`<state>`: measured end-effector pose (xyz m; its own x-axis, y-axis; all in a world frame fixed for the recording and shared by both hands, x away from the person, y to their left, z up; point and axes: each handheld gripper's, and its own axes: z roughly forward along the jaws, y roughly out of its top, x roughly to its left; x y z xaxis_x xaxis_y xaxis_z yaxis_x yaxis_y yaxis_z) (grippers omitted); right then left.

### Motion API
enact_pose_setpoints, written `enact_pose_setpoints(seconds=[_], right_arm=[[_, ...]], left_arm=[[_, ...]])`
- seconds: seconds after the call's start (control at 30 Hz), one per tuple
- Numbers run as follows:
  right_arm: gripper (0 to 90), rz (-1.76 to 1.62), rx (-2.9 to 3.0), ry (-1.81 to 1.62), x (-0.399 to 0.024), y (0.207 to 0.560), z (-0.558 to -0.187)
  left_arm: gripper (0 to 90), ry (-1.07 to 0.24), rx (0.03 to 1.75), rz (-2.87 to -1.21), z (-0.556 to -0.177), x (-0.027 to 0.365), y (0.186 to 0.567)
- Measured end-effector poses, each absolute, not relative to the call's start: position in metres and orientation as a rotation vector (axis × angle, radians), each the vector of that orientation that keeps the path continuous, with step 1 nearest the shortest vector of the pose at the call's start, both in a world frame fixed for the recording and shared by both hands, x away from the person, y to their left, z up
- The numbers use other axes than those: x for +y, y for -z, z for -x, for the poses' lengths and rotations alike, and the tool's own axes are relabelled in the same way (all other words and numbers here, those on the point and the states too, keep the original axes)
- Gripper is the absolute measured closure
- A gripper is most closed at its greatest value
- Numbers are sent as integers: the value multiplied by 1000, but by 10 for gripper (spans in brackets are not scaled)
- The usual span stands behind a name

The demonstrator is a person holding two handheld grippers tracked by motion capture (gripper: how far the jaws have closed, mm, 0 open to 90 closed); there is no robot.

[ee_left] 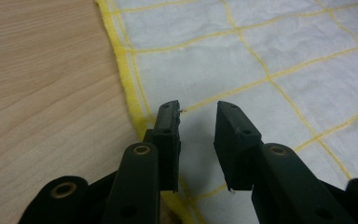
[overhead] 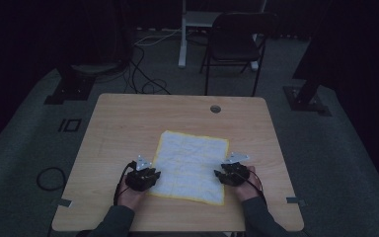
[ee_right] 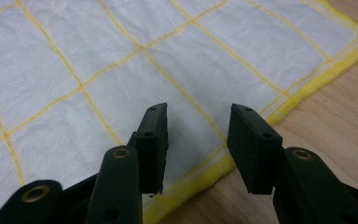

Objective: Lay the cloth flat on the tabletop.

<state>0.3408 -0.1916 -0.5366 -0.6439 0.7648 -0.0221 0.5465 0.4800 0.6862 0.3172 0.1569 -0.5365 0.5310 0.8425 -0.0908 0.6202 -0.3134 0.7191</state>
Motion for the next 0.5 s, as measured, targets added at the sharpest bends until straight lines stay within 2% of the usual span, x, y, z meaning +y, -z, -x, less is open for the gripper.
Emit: enact_pose_setpoints(seconds=[0.2, 0.5], right_arm=[[572, -1123, 2388, -945, -197, 537, -352], [575, -1162, 2366, -964, -204, 538, -370]], left_arm=[[660, -399, 1233, -1978, -324, 160, 534], [642, -390, 1250, -1954, -331, 158, 535]])
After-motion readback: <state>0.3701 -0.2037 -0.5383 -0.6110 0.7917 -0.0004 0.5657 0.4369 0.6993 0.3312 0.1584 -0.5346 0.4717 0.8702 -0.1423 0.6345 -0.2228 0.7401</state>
